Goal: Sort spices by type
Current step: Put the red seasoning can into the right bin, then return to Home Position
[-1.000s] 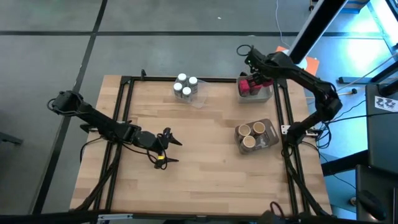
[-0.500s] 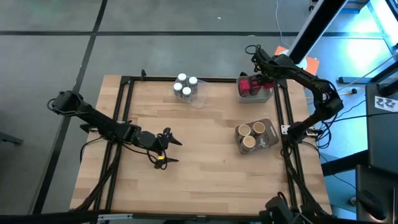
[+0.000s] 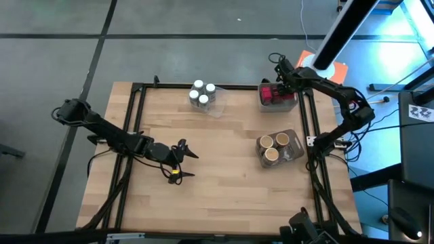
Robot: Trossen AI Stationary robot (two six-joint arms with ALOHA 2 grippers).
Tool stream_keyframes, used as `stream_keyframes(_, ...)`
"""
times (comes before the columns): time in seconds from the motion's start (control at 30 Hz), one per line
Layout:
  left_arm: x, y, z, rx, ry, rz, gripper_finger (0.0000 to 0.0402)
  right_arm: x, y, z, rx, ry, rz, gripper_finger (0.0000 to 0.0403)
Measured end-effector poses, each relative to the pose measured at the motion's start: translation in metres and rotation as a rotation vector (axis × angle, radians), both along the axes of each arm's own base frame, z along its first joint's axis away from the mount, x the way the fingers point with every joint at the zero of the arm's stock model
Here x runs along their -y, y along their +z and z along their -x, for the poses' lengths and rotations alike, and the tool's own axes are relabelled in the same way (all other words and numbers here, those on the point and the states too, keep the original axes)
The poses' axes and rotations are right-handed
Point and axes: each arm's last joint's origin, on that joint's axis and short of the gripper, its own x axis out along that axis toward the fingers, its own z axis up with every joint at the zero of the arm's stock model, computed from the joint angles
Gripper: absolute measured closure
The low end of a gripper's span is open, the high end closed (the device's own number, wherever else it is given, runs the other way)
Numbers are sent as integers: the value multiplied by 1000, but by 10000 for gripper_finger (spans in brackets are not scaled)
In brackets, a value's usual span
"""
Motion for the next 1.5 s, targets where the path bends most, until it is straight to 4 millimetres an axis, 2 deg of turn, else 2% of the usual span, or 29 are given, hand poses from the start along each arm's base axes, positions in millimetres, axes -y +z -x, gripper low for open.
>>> stream_keyframes(0.23, 0, 0, 0, 0, 1, 3, 50, -1, -9, 0, 20, 8, 22, 189)
stream_keyframes(0.57, 0, 0, 0, 0, 1, 2, 50, 0, -10, -1, 27, 10, 25, 171)
stream_keyframes(0.8, 0, 0, 0, 0, 1, 2, 50, -1, -12, 2, -45, -57, 62, 164)
stream_keyframes(1.2, 0, 0, 0, 0, 0, 2, 50, -1, -12, 2, -44, -26, 44, 137)
stream_keyframes(1.5, 0, 0, 0, 0, 2, 5, 50, -9, 12, 8, -46, 7, 138, 126)
